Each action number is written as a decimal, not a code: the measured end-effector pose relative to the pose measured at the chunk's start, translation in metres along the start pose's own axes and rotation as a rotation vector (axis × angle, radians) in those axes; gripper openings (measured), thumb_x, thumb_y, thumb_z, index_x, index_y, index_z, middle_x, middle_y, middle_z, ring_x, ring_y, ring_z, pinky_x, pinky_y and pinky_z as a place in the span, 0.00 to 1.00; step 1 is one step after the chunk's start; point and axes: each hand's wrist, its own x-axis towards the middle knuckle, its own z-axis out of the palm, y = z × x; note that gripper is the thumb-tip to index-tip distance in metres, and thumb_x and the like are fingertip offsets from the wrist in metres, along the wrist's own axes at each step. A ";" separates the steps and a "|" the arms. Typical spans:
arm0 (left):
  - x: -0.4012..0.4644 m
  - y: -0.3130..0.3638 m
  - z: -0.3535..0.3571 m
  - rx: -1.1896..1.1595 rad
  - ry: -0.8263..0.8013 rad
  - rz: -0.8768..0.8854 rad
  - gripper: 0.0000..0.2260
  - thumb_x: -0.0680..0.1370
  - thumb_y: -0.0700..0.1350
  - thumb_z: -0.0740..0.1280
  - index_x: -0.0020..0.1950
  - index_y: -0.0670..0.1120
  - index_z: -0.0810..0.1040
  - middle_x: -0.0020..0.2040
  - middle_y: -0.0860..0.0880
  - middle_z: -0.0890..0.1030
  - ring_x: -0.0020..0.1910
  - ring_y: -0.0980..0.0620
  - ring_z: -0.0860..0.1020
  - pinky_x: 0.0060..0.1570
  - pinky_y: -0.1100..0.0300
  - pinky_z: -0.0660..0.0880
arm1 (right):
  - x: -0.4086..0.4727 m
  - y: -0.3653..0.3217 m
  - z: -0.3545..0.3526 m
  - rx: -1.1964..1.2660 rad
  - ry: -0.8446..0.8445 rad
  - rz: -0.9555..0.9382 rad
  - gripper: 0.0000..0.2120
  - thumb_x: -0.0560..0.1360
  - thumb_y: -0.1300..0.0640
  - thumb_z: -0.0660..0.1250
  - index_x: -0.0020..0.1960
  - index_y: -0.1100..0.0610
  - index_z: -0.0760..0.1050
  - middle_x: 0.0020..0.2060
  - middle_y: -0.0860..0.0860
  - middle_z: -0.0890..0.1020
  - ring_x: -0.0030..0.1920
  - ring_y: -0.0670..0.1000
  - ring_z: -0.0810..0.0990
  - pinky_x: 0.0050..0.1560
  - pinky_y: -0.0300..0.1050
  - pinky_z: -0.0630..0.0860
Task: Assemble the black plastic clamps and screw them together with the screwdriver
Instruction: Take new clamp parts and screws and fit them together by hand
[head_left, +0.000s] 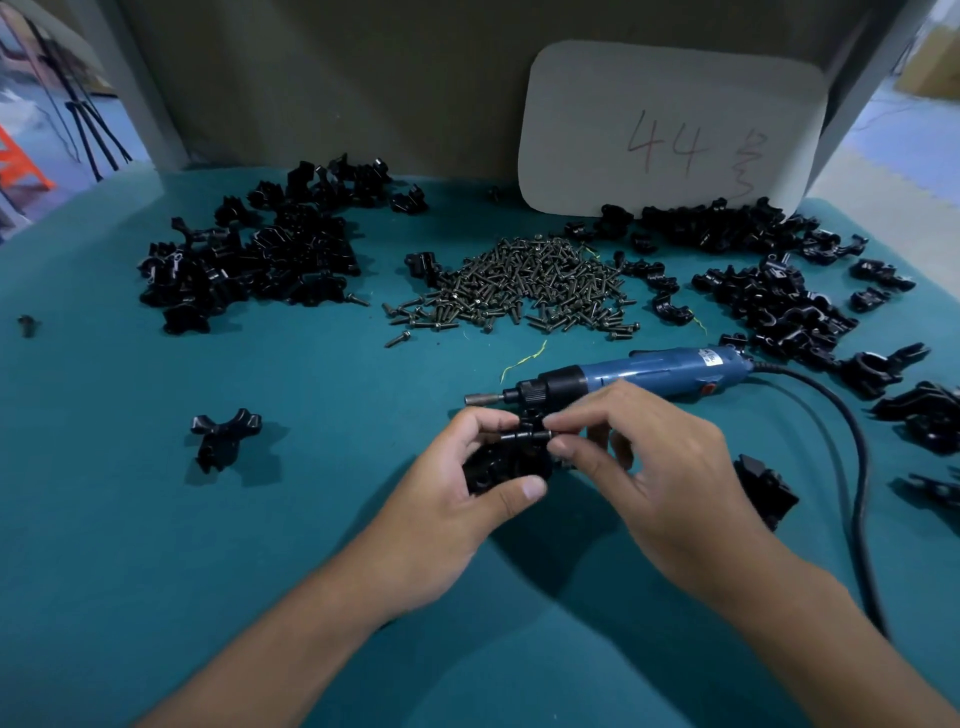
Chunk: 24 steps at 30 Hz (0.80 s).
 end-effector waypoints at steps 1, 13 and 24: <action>-0.001 -0.001 0.001 0.030 0.003 0.018 0.17 0.74 0.42 0.75 0.60 0.48 0.73 0.53 0.55 0.82 0.52 0.60 0.79 0.55 0.66 0.74 | 0.000 -0.001 0.002 -0.004 0.027 0.010 0.09 0.81 0.50 0.66 0.48 0.55 0.81 0.41 0.41 0.78 0.43 0.39 0.75 0.45 0.27 0.66; -0.001 -0.003 0.000 0.208 0.045 0.135 0.15 0.73 0.51 0.72 0.57 0.61 0.73 0.53 0.61 0.80 0.55 0.60 0.78 0.57 0.65 0.73 | 0.000 -0.003 0.003 0.011 -0.052 0.095 0.07 0.83 0.46 0.61 0.48 0.47 0.72 0.41 0.40 0.74 0.42 0.39 0.74 0.43 0.26 0.66; -0.001 -0.004 -0.002 0.232 0.052 0.154 0.16 0.75 0.47 0.71 0.58 0.62 0.72 0.56 0.62 0.80 0.58 0.59 0.78 0.59 0.66 0.72 | -0.001 -0.003 0.004 0.076 -0.041 0.154 0.07 0.79 0.49 0.67 0.48 0.52 0.78 0.41 0.42 0.79 0.43 0.43 0.78 0.42 0.33 0.71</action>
